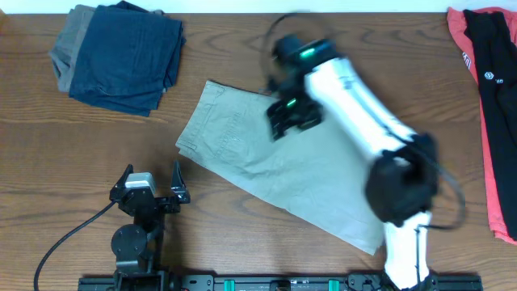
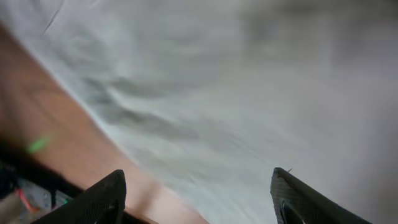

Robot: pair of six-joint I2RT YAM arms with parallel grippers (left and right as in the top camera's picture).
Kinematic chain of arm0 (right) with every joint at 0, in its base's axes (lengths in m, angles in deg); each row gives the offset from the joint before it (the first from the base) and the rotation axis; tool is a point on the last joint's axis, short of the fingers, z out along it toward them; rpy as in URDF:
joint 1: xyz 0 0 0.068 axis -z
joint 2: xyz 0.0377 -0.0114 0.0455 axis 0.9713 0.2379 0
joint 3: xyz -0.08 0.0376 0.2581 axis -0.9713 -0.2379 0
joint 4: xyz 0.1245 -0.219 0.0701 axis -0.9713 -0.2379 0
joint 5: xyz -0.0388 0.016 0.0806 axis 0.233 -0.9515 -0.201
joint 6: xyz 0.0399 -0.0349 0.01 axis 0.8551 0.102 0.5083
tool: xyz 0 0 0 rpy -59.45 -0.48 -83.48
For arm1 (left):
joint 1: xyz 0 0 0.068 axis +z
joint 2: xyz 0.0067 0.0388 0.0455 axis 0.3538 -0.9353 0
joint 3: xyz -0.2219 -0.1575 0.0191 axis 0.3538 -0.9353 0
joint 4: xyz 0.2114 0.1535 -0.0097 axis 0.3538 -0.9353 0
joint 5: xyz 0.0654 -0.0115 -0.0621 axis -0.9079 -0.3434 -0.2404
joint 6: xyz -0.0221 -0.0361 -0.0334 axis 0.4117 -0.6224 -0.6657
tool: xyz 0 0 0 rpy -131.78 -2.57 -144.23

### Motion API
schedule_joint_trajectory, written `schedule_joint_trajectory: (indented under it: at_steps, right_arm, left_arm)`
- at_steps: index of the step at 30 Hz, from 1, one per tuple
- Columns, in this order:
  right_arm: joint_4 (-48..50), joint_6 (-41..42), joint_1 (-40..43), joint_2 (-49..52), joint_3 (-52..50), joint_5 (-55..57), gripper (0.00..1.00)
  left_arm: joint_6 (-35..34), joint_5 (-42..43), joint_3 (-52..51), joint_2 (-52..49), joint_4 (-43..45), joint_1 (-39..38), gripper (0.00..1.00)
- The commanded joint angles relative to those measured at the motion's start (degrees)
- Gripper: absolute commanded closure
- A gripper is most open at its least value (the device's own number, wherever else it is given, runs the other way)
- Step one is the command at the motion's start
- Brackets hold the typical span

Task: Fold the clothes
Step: 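Drag the khaki shorts to the table center and release with right gripper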

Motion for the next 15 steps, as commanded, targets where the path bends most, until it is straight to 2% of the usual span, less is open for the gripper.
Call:
schedule_joint_trajectory:
  at_steps: [1,4,6,15]
  right_arm:
    - [-2.21,4.35,4.85,-6.93,1.03,8.61,0.26]
    - [-5.31,4.55,9.4,-11.43,1.03,11.85,0.2]
    - [-7.56,4.87,12.48,-13.79,1.01,14.82,0.01]
    - [-14.1,5.66,31.1,-18.34,0.79,16.39,0.01]
  left_arm:
    - [-0.09,-0.22,-1.01,0.35,-1.92,0.04,0.02]
    - [-0.09,-0.24,-1.01,0.35,-1.92,0.04,0.02]
    - [-0.09,-0.24,-1.01,0.35,-1.92,0.04,0.02]
    - [-0.09,-0.24,-1.01,0.35,-1.92,0.04,0.02]
